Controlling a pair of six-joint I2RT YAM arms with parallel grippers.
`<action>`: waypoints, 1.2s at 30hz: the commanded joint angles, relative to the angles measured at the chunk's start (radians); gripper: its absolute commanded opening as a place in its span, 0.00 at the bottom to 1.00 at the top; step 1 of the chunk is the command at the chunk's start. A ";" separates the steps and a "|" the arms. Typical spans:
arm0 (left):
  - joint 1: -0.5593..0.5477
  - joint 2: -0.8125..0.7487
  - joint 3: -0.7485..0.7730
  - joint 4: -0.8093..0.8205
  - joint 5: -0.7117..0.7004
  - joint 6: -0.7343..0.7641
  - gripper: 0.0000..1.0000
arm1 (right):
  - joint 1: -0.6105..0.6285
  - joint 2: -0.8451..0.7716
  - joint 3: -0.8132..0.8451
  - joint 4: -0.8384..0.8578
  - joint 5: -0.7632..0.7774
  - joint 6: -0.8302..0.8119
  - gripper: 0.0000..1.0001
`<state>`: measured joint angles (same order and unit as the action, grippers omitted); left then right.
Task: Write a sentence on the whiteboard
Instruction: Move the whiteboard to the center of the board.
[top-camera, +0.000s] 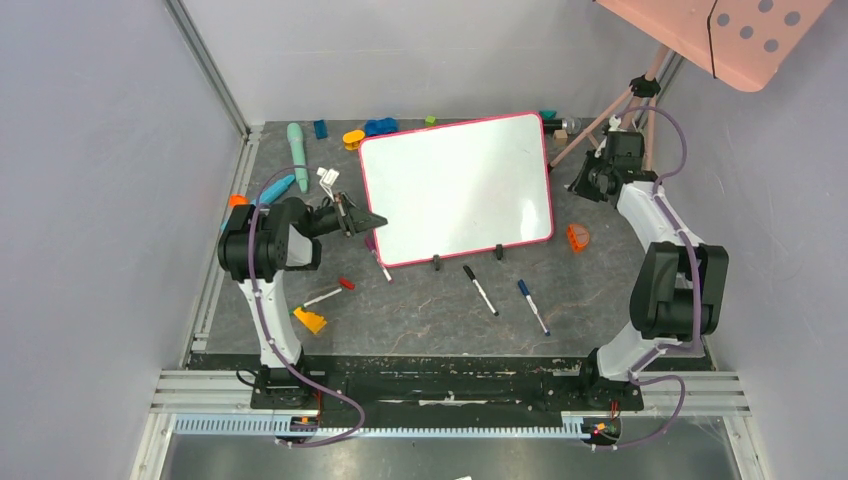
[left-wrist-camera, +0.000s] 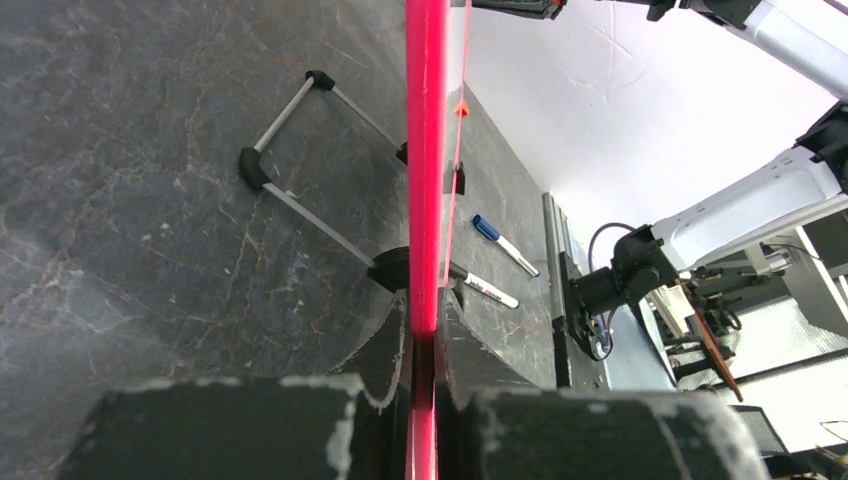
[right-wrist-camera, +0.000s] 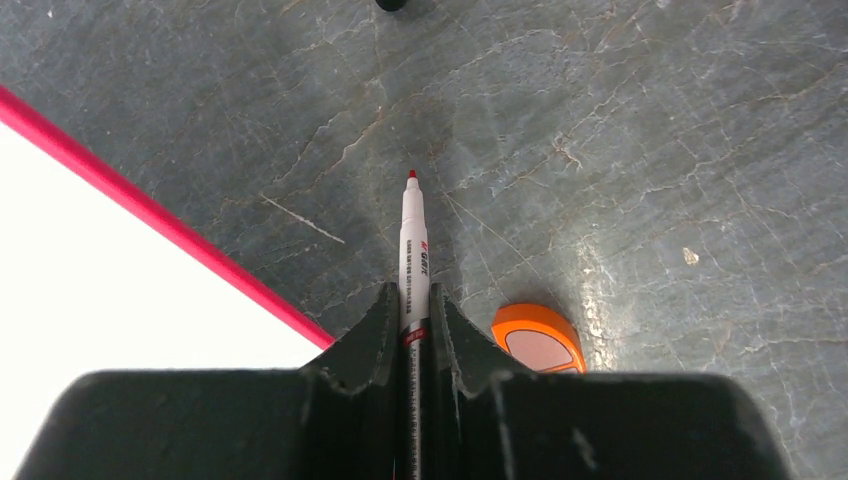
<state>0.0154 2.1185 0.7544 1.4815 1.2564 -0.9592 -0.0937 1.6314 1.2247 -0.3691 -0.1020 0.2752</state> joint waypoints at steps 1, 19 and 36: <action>-0.002 0.012 0.035 0.076 0.019 -0.022 0.02 | 0.000 0.041 0.064 0.009 -0.058 -0.026 0.00; -0.057 -0.010 0.015 0.076 0.080 -0.019 0.02 | 0.046 0.004 -0.081 -0.008 -0.179 -0.076 0.00; -0.052 -0.077 -0.056 0.076 0.070 -0.010 0.02 | 0.086 -0.102 -0.181 -0.046 -0.212 -0.144 0.00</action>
<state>-0.0189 2.0865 0.7170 1.4990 1.2732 -0.9535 -0.0559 1.5799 1.0603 -0.3828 -0.2310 0.1406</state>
